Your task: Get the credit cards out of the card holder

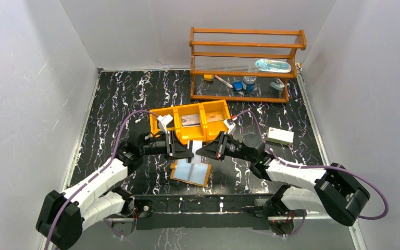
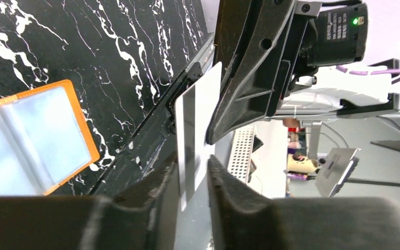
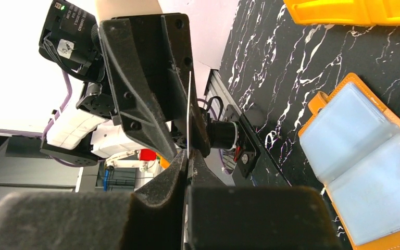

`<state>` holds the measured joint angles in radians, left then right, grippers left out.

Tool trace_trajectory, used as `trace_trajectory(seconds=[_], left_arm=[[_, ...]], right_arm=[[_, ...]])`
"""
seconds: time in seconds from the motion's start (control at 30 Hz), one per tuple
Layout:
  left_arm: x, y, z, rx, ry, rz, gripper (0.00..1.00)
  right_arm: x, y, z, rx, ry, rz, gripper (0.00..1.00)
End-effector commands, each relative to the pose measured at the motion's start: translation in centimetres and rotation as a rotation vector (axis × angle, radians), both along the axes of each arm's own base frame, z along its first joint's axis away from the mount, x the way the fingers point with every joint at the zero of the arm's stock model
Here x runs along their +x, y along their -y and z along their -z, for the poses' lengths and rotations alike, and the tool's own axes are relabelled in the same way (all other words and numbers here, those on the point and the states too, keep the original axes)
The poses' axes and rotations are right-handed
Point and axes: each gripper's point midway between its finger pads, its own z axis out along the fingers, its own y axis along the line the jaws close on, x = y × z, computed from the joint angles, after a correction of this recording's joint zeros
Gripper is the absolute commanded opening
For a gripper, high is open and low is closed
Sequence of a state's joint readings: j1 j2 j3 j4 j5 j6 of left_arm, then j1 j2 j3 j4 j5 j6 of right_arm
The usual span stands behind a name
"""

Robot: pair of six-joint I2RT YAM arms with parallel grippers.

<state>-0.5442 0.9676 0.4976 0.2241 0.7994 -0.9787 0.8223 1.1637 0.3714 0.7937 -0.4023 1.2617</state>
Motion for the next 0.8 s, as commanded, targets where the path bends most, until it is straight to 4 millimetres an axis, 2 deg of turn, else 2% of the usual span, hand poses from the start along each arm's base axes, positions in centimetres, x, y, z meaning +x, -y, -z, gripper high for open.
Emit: trace_trajectory(seconds=[0.0, 0.1, 0.17, 0.27, 0.37, 0.47, 0.6, 0.77], left_arm=[[-0.2, -0.2, -0.2, 0.006, 0.006, 0.009, 0.37], [0.1, -0.7, 0.8, 0.061, 0.005, -0.021, 0.53], [0.3, -1.1, 1.4, 0.111, 0.003, -0.047, 0.68], [1.1, -2.3, 2.5, 0.213, 0.012, -0.115, 0.77], [2.0, -4.6, 3.8, 0.366, 0.022, -0.228, 0.85], [2.8, -7.6, 4.7, 0.515, 0.044, -0.357, 0.97], [4.0, -11.8, 4.7, 0.695, 0.108, -0.506, 0.98], [4.9, -15.2, 4.9, 0.871, 0.157, -0.584, 0.98]], right_arm=[[0.4, 0.3, -1.5, 0.051, 0.050, 0.024, 0.06], [0.5, 0.4, -1.4, 0.048, 0.047, 0.030, 0.05], [0.6, 0.5, -1.3, 0.044, 0.045, 0.039, 0.05], [0.8, 0.7, -0.6, 0.009, 0.042, 0.060, 0.05], [1.4, 1.1, 0.5, -0.077, 0.046, 0.090, 0.04], [2.3, 1.7, 1.0, -0.173, 0.088, 0.137, 0.02], [4.3, 2.9, 1.0, -0.323, 0.165, 0.222, 0.00], [6.3, 3.7, 0.7, -0.488, 0.272, 0.257, 0.00]])
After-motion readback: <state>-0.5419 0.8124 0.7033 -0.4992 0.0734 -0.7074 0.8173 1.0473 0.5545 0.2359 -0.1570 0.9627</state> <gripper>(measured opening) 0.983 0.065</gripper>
